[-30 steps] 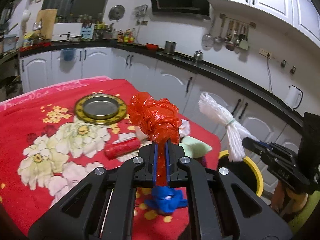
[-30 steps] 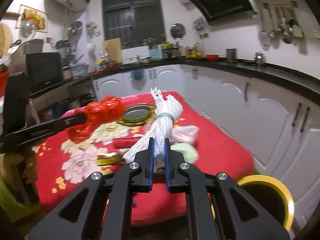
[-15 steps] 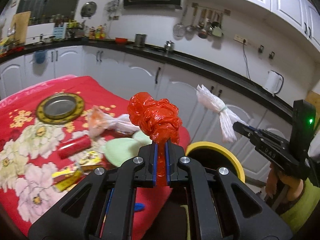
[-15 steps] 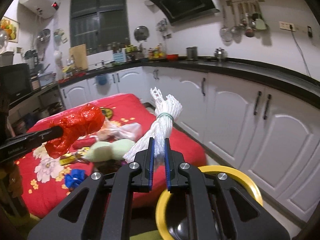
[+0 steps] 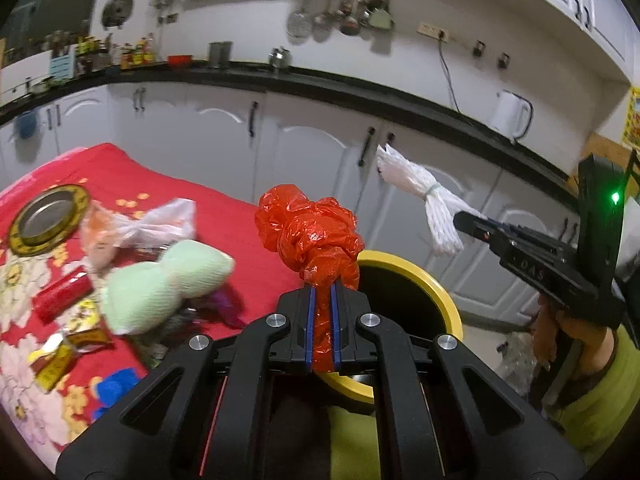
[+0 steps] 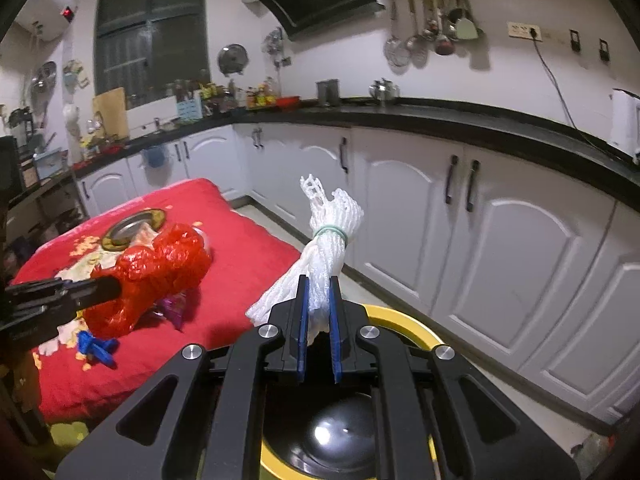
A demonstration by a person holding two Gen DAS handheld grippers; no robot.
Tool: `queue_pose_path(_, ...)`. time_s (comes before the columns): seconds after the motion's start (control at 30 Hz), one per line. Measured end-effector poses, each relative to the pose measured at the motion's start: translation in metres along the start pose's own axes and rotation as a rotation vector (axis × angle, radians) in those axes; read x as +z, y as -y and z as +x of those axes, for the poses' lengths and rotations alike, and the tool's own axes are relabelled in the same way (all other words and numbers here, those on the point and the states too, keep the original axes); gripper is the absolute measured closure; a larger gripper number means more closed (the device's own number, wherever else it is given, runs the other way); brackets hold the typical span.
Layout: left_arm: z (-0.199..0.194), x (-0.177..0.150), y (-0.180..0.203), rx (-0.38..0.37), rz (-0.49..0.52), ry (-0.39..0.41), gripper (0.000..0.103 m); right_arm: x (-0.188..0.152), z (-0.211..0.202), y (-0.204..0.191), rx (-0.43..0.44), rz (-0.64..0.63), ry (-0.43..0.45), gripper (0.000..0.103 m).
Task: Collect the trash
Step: 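Open both tools to drop the red bag and white mesh into the bin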
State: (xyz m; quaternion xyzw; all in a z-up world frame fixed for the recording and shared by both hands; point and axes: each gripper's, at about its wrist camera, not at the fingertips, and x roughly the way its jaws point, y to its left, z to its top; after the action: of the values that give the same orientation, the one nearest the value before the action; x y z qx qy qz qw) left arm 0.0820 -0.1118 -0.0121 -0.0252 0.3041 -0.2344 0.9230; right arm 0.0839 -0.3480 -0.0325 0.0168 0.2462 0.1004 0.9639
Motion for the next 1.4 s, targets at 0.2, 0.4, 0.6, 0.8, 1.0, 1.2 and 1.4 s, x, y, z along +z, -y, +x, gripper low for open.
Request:
queue_pose_path(0.2, 0.035, -0.01, 0.016, -0.063, 0.016, -0.078, 0.1, -0.013, 0.003, 0.026, -0.035, 0.037, -0.047, 0.094)
queue_pose_path(0.4, 0.069, -0.02, 0.03, -0.1, 0.037, -0.153, 0.1, -0.031, 0.009, 0.047, -0.021, 0.075, -0.116, 0.093)
queue_pose_path(0.6, 0.085, -0.023, 0.033, -0.089, 0.024, -0.182, 0.081, -0.039, 0.019, 0.054, 0.016, 0.103, -0.164, 0.087)
queue_pose_path(0.8, 0.075, -0.023, 0.013, -0.042, -0.052, -0.146, 0.041, -0.038, 0.02, 0.063, 0.008, 0.143, -0.141, 0.07)
queue_pose_path(1.0, 0.052, -0.022, 0.001, 0.004, -0.086, -0.087, 0.016, -0.035, 0.02, 0.057, 0.029, 0.143, -0.123, 0.062)
queue_pose_path(1.2, 0.026, -0.019, -0.014, 0.071, -0.105, -0.021, 0.011, -0.025, 0.018, 0.034, 0.077, 0.106, -0.096, 0.055)
queue_pose_path(1.4, -0.001, -0.016, -0.029, 0.14, -0.123, 0.044, 0.011, -0.014, 0.016, 0.005, 0.127, 0.059, -0.076, 0.05)
